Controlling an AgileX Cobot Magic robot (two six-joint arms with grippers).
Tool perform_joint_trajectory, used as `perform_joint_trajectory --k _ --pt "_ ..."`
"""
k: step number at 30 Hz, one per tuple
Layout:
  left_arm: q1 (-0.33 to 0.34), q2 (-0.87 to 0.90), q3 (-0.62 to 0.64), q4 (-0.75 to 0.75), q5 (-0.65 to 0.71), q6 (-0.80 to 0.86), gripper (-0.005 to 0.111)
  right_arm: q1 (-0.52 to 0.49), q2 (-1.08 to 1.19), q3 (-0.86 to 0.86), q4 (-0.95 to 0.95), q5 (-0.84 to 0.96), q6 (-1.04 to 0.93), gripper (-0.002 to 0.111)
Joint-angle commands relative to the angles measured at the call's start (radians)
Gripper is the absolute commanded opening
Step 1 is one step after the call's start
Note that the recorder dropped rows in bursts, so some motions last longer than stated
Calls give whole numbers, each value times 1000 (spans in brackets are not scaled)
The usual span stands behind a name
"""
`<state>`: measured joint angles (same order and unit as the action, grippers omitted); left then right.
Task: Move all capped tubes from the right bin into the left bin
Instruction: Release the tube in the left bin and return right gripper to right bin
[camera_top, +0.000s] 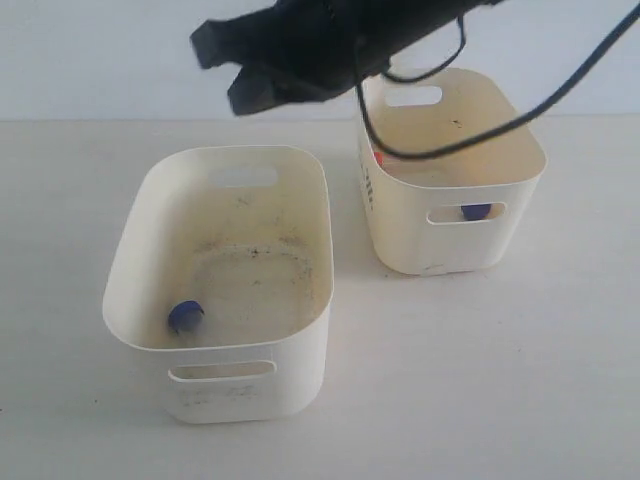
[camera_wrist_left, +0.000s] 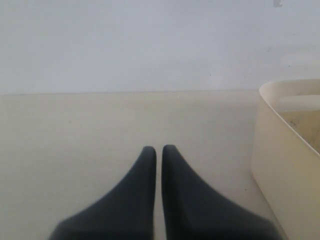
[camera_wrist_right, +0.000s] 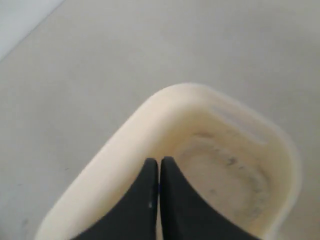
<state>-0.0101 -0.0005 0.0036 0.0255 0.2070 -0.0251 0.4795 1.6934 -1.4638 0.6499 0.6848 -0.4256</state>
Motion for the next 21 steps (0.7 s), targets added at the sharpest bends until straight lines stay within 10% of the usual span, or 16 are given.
perform_joint_trajectory --k 1,7,21 --pt "0 0 -4 -6 -4 -10 4 -86 -6 -146 -434 74 302 1" --pt "0 0 -4 -6 -4 -10 4 -155 74 -374 -1002 397 585 0" --pt "0 0 -4 -6 -4 -10 4 -170 364 -473 -975 536 595 0"
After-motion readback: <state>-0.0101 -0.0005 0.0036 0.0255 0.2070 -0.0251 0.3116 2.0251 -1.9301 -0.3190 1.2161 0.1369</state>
